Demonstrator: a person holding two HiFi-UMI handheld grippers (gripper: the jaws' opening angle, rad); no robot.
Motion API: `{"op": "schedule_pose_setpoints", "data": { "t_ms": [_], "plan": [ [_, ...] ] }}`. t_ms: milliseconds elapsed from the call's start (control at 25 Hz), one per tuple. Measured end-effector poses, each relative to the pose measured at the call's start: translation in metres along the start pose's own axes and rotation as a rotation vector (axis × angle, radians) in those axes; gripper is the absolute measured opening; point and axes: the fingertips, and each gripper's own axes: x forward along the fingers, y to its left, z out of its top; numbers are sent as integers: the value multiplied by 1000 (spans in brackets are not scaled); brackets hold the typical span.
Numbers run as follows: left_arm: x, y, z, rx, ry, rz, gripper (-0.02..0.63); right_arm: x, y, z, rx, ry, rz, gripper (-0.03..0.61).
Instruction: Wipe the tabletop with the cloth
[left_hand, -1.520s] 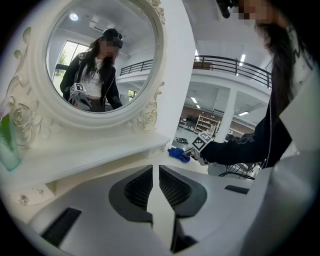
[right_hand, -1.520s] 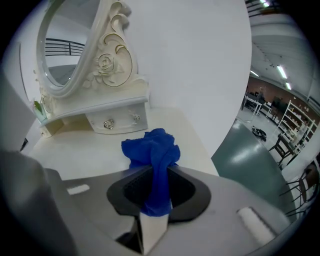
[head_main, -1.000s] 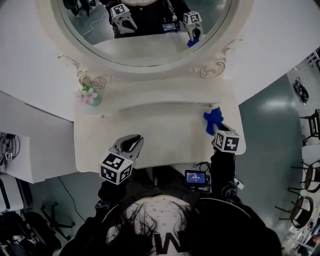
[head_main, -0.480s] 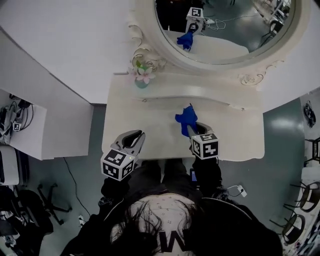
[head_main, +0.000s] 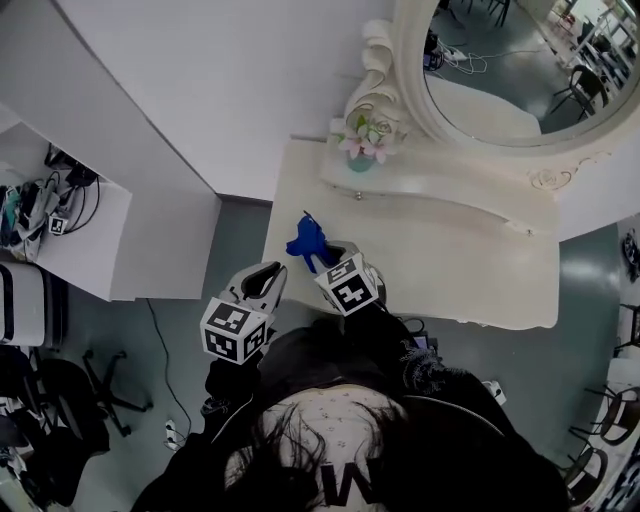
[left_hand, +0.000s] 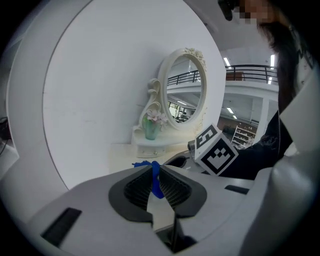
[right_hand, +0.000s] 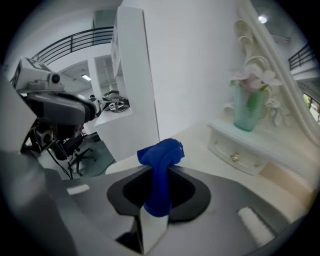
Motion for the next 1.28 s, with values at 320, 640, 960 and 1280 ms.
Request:
{"op": "schedule_pose_setpoints", "data": {
  "t_ms": [320, 640, 960, 1280],
  "plan": [
    [-23, 27, -14, -35, -10, 19, 20, 61, 23, -29, -173, 164, -30, 84],
    [-12, 20, -16, -45, -12, -33, 20, 50, 1, -43, -279, 185, -128, 83],
    [13, -8, -10, -22, 0, -92, 20, 12, -48, -73, -218, 208, -233, 83],
    [53, -53, 8, 4, 5, -130, 20, -51, -124, -119, -82, 209, -335, 83]
  ]
}}
